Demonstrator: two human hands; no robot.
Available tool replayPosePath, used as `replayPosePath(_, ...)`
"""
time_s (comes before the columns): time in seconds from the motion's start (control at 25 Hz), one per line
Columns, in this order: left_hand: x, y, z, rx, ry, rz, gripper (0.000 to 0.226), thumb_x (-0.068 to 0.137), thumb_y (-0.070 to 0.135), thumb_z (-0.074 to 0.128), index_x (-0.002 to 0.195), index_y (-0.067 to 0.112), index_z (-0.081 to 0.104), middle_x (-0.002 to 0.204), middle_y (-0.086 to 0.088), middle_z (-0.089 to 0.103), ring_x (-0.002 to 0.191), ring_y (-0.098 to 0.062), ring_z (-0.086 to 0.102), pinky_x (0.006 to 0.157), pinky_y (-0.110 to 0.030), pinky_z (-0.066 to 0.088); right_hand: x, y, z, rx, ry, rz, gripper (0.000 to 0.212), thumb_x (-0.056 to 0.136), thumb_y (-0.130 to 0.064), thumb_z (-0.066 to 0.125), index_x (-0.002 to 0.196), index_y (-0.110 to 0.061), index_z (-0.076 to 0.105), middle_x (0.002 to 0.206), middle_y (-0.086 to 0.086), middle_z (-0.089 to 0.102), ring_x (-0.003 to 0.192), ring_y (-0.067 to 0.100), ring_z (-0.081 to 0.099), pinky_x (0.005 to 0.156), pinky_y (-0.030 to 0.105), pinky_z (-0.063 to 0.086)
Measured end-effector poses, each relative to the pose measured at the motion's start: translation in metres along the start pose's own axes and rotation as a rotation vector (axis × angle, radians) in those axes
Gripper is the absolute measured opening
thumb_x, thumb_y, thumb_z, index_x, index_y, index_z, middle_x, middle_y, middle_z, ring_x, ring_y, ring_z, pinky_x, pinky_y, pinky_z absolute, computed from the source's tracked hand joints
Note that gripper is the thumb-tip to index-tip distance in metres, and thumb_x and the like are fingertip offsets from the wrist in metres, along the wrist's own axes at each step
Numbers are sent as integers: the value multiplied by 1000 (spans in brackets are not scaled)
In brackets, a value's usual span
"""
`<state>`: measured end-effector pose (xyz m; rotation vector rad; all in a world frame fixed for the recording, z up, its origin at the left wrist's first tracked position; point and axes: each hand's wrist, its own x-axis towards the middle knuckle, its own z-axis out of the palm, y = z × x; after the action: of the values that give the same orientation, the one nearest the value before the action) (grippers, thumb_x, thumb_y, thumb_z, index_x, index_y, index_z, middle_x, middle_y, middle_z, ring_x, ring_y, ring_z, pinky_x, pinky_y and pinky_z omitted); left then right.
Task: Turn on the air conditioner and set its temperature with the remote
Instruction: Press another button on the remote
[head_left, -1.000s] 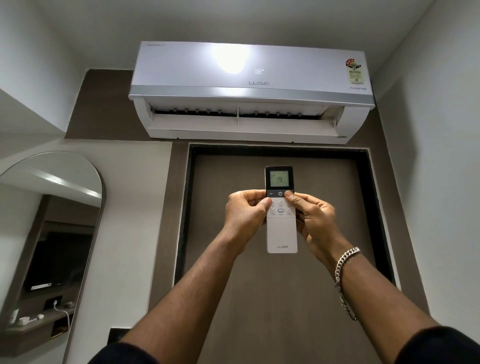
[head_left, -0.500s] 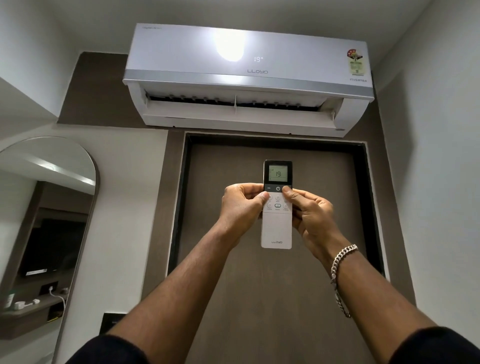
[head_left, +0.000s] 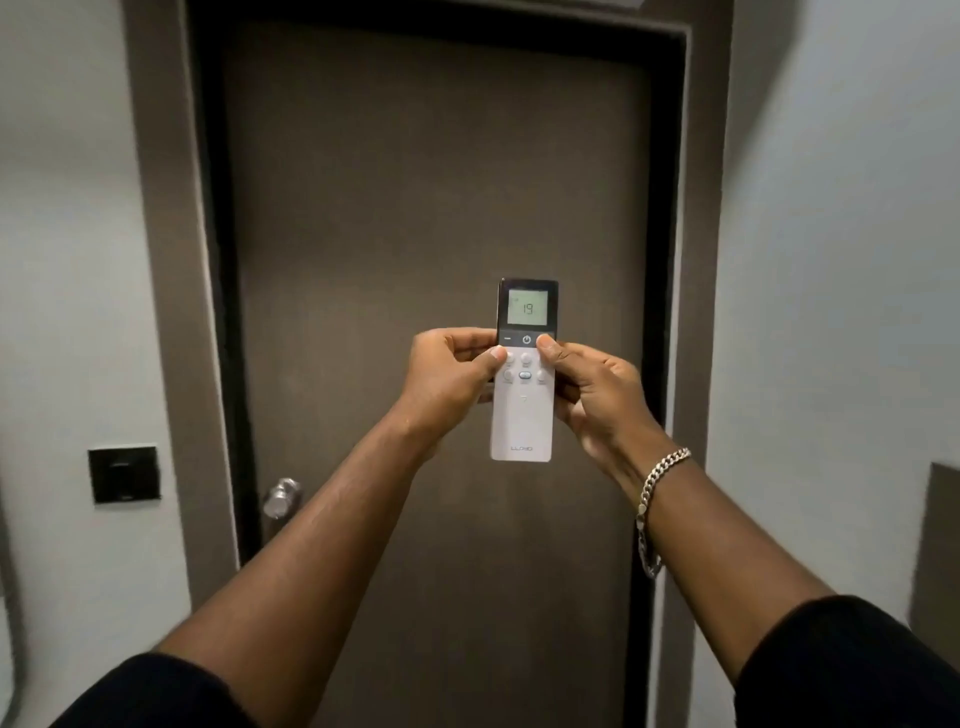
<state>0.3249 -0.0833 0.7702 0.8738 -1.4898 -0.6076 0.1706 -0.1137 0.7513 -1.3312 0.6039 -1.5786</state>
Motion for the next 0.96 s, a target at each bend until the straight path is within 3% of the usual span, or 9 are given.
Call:
replayPosePath(0.12, -24, -75, 42, 31, -101, -195, 26, 88, 13, 61, 114, 8, 63, 110, -11, 72, 98, -20, 70, 76, -36, 61, -30, 70, -63, -36, 117, 166, 20, 82, -19, 74, 95, -3, 75, 88, 10, 80, 80, 20, 76, 67, 29, 61)
replayPosePath(0.2, -48, -124, 76, 50, -168, -319, 26, 88, 13, 61, 114, 9, 63, 111, -10, 72, 100, -20, 69, 77, -37, 60, -59, 115, -108, -26, 194, 268, 17, 81, -18, 75, 93, -7, 76, 90, 11, 80, 84, 22, 77, 71, 31, 61)
replayPosePath(0.4, -134, -256, 187, 141, -432, -553, 23, 89, 11, 59, 111, 11, 65, 102, 0, 71, 84, -4, 67, 57, -14, 55, -170, 230, -228, 51, 515, 530, 24, 84, -13, 72, 105, -3, 72, 101, 14, 78, 97, 28, 75, 84, 36, 61)
replayPosePath(0.56, -230, -353, 273, 150, -611, -752, 24, 91, 9, 56, 112, 7, 67, 109, -10, 73, 97, -25, 70, 81, -43, 59, -276, 306, -305, 86, 755, 667, 20, 88, -11, 67, 107, -5, 70, 94, 3, 79, 87, 19, 77, 73, 28, 61)
replayPosePath(0.64, -293, -399, 315, 150, -699, -846, 24, 90, 5, 55, 111, 3, 67, 108, -15, 72, 97, -32, 70, 87, -50, 56, -343, 344, -340, 101, 919, 709, 22, 89, -10, 65, 109, -4, 69, 93, 2, 79, 83, 16, 77, 71, 26, 60)
replayPosePath(0.76, -388, -457, 365, 168, -856, -938, 23, 88, 4, 57, 107, 6, 69, 104, -16, 73, 94, -32, 70, 88, -51, 55, -437, 399, -379, 123, 1152, 778, 29, 90, -7, 64, 117, 3, 66, 101, 11, 75, 85, 17, 75, 75, 27, 60)
replayPosePath(0.88, -460, -499, 390, 196, -940, -971, 22, 85, 3, 59, 103, 7, 71, 104, -16, 74, 92, -29, 70, 88, -48, 56, -501, 435, -398, 73, 1311, 898, 25, 90, -8, 64, 112, 3, 68, 109, 19, 73, 83, 18, 73, 73, 24, 61)
replayPosePath(0.96, -505, -525, 406, 240, -994, -943, 23, 83, 3, 60, 101, 9, 73, 105, -14, 74, 93, -27, 70, 86, -34, 56, -538, 463, -413, -89, 1339, 1009, 22, 90, -11, 65, 103, 4, 71, 108, 23, 73, 84, 26, 73, 70, 25, 62)
